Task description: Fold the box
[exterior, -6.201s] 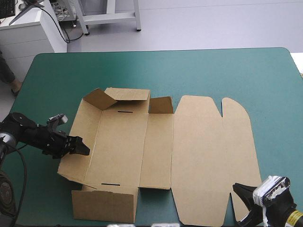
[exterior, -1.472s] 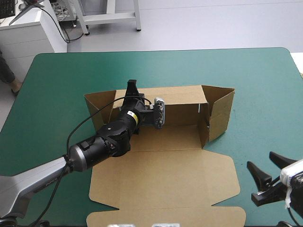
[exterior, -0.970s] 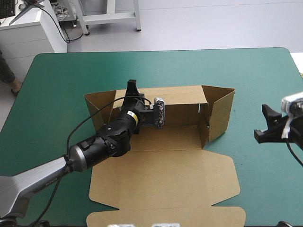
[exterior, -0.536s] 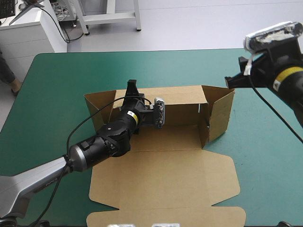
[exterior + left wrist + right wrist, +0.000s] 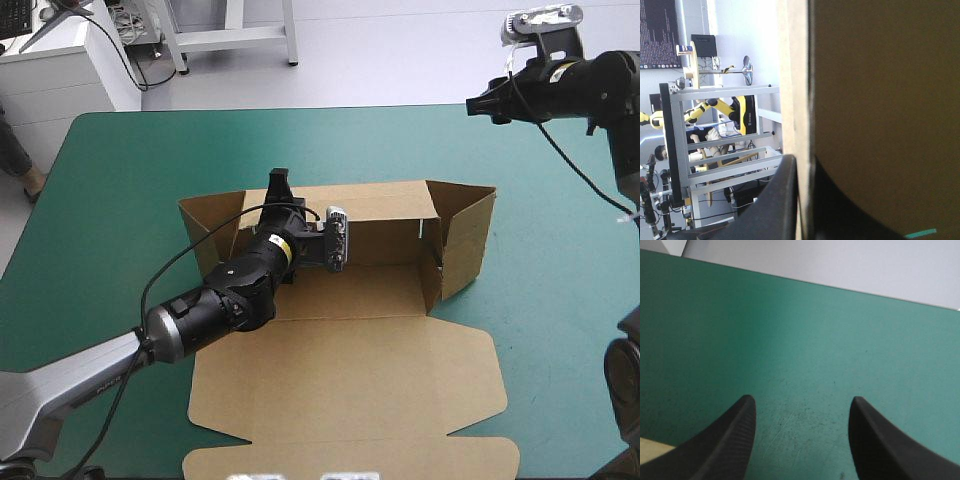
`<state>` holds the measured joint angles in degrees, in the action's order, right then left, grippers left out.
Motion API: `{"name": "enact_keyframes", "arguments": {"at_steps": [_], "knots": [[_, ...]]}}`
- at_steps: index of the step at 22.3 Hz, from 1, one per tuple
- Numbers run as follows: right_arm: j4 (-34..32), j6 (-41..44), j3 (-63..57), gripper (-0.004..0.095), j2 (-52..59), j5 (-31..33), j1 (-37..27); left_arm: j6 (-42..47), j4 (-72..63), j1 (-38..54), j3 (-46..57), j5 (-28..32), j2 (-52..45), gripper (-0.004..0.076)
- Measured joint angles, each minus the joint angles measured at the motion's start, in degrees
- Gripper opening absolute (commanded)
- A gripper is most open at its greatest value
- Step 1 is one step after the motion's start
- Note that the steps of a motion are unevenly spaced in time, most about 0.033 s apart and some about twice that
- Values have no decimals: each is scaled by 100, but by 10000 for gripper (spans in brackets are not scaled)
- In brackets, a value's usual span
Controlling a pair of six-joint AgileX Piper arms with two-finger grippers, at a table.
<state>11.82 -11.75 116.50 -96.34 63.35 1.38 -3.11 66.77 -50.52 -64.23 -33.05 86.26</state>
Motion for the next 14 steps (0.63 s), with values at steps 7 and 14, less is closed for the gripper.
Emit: {"name": "enact_keyframes", "arguments": {"at_steps": [7,14], "knots": [[588,-598,0,509,-948,-14,-115,0,0,0,0,6,0,-8],[661,-439,2,516,-1464,272,-115,0,0,0,4,22,0,-8]]}}
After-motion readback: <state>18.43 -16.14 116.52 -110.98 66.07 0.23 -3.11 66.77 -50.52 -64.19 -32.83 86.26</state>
